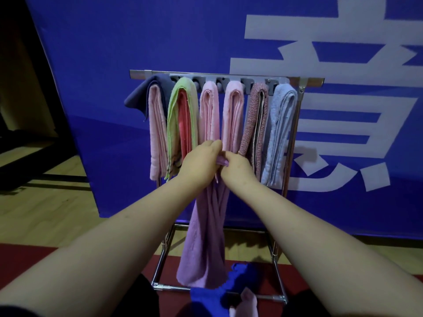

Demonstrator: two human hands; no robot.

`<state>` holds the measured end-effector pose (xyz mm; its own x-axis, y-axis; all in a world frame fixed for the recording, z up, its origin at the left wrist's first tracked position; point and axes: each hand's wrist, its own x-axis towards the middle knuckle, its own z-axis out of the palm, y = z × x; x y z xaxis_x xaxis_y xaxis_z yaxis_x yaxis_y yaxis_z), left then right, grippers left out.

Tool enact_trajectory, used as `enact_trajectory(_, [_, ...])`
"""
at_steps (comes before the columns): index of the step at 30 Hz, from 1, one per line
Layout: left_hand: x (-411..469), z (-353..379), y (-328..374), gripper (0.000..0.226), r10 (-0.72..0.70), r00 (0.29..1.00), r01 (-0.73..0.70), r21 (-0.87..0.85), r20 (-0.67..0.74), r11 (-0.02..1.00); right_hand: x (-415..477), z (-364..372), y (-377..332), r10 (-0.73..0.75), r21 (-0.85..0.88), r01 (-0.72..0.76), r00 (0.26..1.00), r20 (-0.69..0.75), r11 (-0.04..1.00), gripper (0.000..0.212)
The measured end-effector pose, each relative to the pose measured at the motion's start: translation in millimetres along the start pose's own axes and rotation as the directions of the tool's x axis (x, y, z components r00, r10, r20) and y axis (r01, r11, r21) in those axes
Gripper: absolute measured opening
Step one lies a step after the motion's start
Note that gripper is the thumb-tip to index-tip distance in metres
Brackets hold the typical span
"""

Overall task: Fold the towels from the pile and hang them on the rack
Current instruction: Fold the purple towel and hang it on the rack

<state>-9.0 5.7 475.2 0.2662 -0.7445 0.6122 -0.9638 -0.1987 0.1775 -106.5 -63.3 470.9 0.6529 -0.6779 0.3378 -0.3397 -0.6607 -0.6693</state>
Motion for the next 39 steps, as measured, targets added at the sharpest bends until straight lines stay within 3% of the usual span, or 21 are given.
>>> enact_trajectory(4, [-10.0, 11.4, 2.6, 0.028, -0.219, 0.971, 0.211, 0.078, 0.099, 0.974, -2.3, -0.4, -2.2, -0.037, -0.025, 0.036, 0.997, -0.063, 0.999, 0.028])
enact_trajectory(9, [-23.3, 30.7, 2.1, 0.036, -0.402, 0.891, 0.392, 0.090, 0.213, 0.916, -2.3, -5.7, 1.4, 0.055, -0.038, -0.059, 0.995, -0.084, 0.998, 0.046])
enact_trajectory(14, [-14.2, 23.7, 7.7, 0.025, -0.356, 0.917, 0.355, 0.035, 0.179, 0.934, -5.1, -12.0, 13.8, 0.057, -0.188, -0.061, 0.998, -0.026, 0.980, 0.030])
enact_trajectory(17, [-4.0, 18.4, 11.4, 0.020, -0.291, 0.931, 0.287, 0.051, 0.219, 0.957, -5.1, -6.4, 15.5, 0.035, -0.200, -0.033, 0.999, 0.008, 0.979, 0.014])
enact_trajectory(20, [0.1, 13.7, 12.2, 0.014, -0.248, 0.933, 0.228, 0.105, 0.262, 0.968, -3.0, -2.6, 15.2, 0.061, -0.201, -0.062, 0.998, -0.009, 0.978, 0.011])
enact_trajectory(25, [-0.3, 7.4, 7.3, 0.018, -0.214, 0.942, 0.162, 0.207, 0.260, 0.965, 3.2, 1.8, 13.8, 0.013, -0.244, -0.024, 0.999, -0.048, 0.969, 0.013])
enact_trajectory(39, [39.1, -23.2, -9.6, 0.023, -0.197, 0.971, 0.163, 0.226, 0.135, 0.960, 48.9, -5.2, -15.4, -0.061, -0.286, 0.016, 0.987, -0.150, 0.958, 0.021])
